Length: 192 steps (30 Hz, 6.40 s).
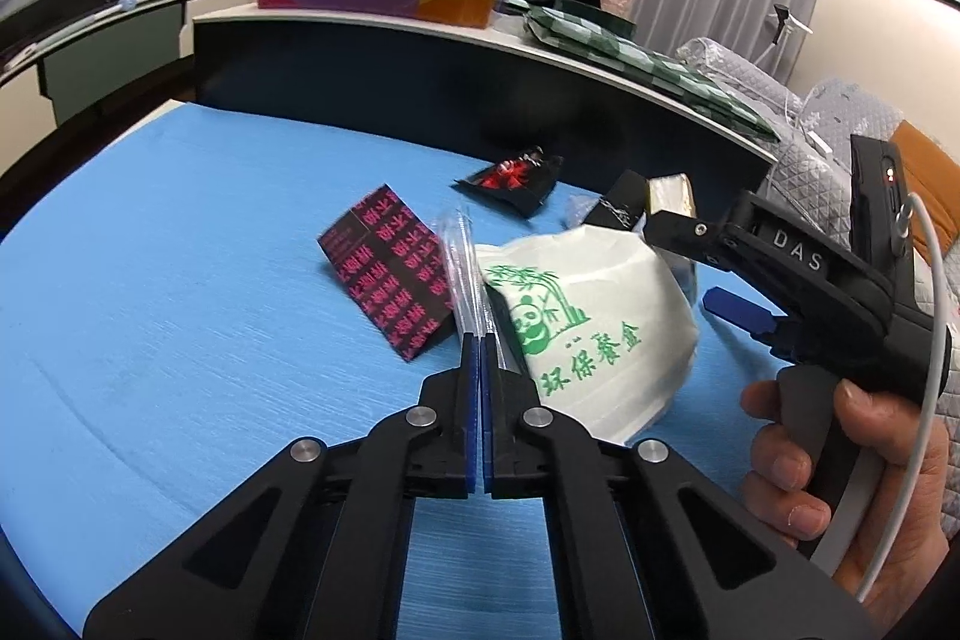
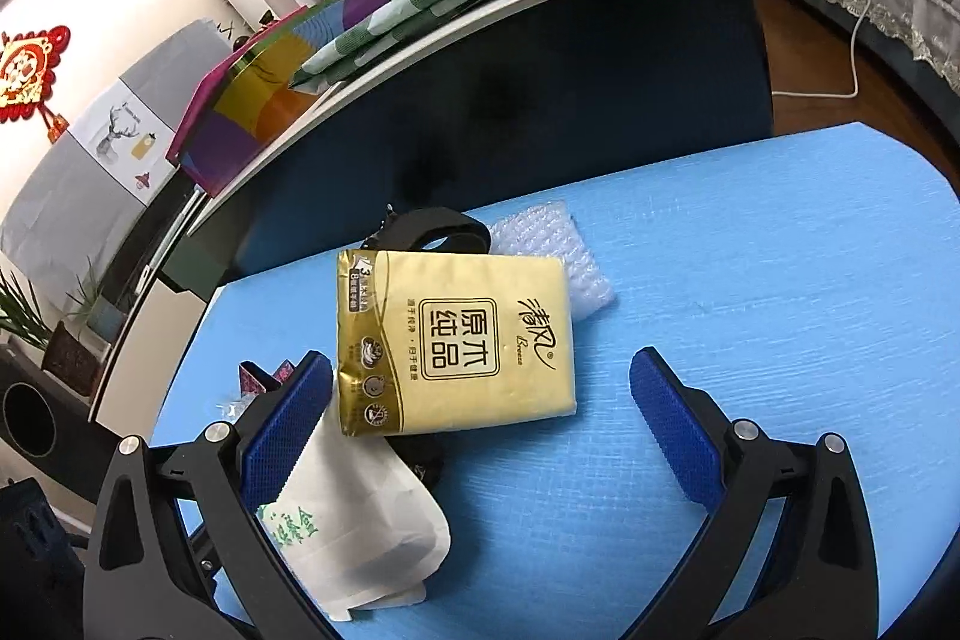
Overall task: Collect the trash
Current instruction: 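Grasp the yellow tissue pack with the right gripper while the left gripper grasps the clear plastic strip, then carry the yellow tissue pack over the pink bin with the right gripper, then open the right gripper over the bin while the left gripper releases the clear strip, then move both grippers back over the table toward the white bag and magenta packet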
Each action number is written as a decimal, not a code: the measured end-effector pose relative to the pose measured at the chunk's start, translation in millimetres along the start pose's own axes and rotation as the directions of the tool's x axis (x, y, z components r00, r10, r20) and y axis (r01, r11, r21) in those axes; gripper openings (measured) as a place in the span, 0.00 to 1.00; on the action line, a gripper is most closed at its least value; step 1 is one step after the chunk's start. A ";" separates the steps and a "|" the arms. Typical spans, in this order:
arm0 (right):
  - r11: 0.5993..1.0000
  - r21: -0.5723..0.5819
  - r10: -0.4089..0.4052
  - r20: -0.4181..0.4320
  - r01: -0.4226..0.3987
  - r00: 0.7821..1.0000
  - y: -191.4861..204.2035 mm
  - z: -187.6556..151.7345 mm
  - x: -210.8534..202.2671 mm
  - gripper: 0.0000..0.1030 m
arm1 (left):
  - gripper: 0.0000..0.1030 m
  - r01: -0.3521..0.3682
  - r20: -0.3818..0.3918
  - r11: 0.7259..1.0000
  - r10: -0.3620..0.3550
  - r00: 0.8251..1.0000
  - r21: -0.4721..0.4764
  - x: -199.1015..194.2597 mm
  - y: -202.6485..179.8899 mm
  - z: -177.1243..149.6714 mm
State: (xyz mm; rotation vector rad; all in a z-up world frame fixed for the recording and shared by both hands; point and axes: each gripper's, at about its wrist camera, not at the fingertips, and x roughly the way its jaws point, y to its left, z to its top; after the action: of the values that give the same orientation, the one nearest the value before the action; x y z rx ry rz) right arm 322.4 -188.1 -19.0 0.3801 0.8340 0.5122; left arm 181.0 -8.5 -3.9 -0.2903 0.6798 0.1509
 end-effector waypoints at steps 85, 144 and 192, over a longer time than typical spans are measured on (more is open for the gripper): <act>0.829 -0.162 -0.479 0.288 0.536 0.829 -30.7 -44.7 -264.3 0.69 | 0.00 0.169 0.082 0.933 -0.205 0.975 0.319 -118.0 -142.3 -34.6; 0.730 0.099 -0.674 0.262 0.676 0.690 -140.9 -21.4 -297.6 0.82 | 0.13 0.462 -0.148 0.783 -0.443 0.884 0.417 -32.2 -293.1 -34.0; 0.918 -0.265 -0.240 0.220 0.295 0.946 39.8 -41.2 -144.4 0.60 | 0.13 -0.067 0.130 0.971 0.038 0.991 0.230 -45.8 -25.8 -17.2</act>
State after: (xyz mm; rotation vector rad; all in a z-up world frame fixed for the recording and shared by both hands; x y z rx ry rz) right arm 198.0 -232.7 62.6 0.0325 0.6065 0.3312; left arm 141.5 -40.3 18.1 -0.0359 0.5745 0.1370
